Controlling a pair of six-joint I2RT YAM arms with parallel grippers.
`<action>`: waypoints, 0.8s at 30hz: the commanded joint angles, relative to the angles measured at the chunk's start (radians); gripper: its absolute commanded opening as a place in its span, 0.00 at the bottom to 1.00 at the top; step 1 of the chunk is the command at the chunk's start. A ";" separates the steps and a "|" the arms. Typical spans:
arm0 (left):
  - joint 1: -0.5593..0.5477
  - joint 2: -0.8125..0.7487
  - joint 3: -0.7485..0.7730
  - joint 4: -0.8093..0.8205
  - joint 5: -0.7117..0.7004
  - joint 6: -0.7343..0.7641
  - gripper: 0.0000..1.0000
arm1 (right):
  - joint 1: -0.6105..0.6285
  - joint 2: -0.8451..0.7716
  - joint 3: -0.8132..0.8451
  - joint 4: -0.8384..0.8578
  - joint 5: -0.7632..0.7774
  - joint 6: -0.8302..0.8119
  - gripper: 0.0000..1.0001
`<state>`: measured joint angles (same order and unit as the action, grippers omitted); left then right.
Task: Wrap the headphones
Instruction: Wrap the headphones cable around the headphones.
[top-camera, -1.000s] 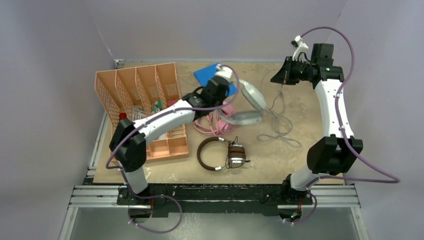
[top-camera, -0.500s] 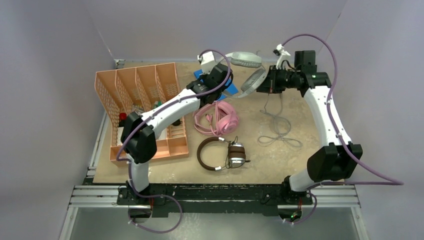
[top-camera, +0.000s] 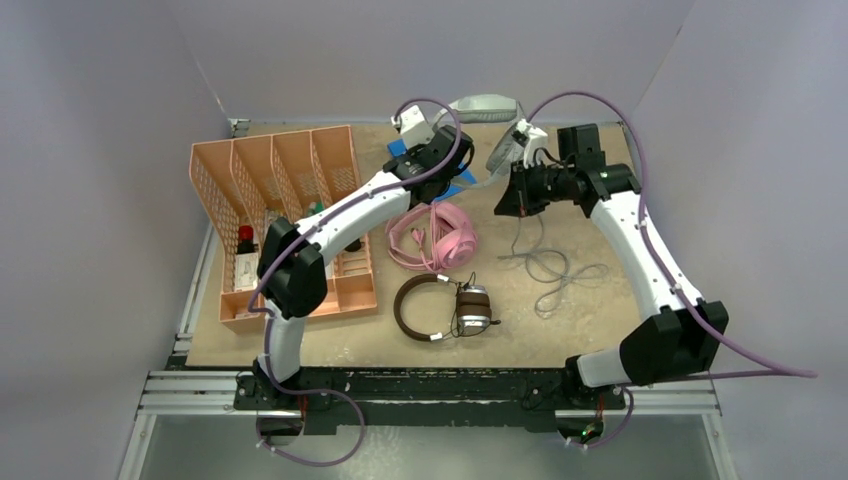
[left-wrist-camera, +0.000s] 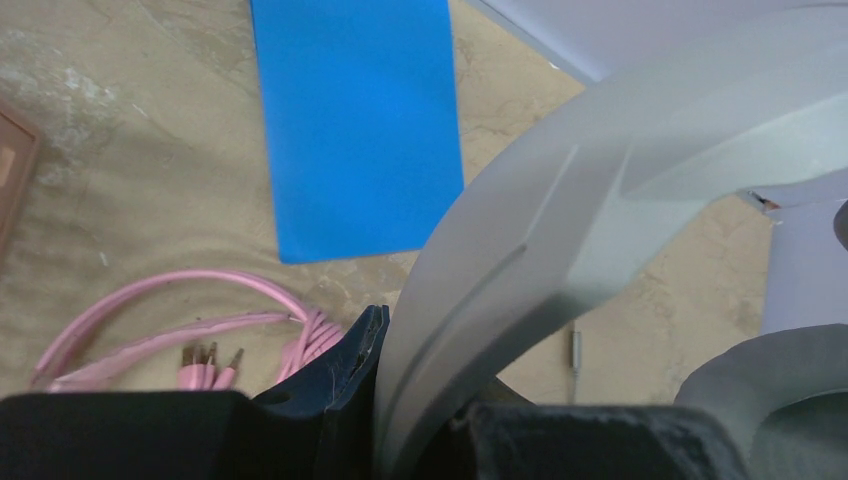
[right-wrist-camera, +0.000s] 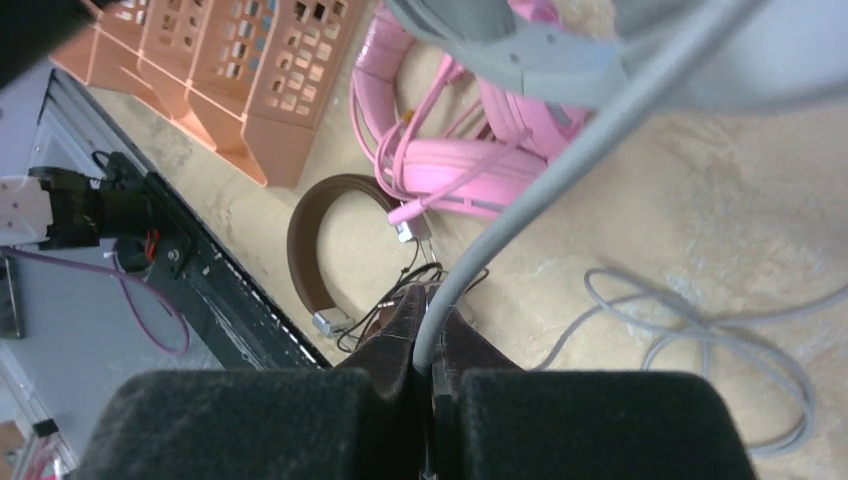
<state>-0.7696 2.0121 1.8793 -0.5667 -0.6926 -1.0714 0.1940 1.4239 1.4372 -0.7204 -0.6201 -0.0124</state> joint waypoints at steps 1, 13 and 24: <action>0.014 -0.068 0.016 0.145 0.025 -0.114 0.00 | 0.004 -0.099 -0.056 0.035 0.106 0.077 0.00; 0.037 -0.085 -0.022 0.204 0.061 -0.192 0.00 | 0.015 -0.083 -0.121 0.103 0.024 -0.029 0.00; 0.075 -0.047 -0.007 0.293 0.160 -0.228 0.00 | 0.016 -0.089 -0.202 0.073 0.017 -0.052 0.00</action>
<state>-0.7067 1.9842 1.8080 -0.4427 -0.5598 -1.2564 0.2047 1.3369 1.2308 -0.6353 -0.5705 -0.0357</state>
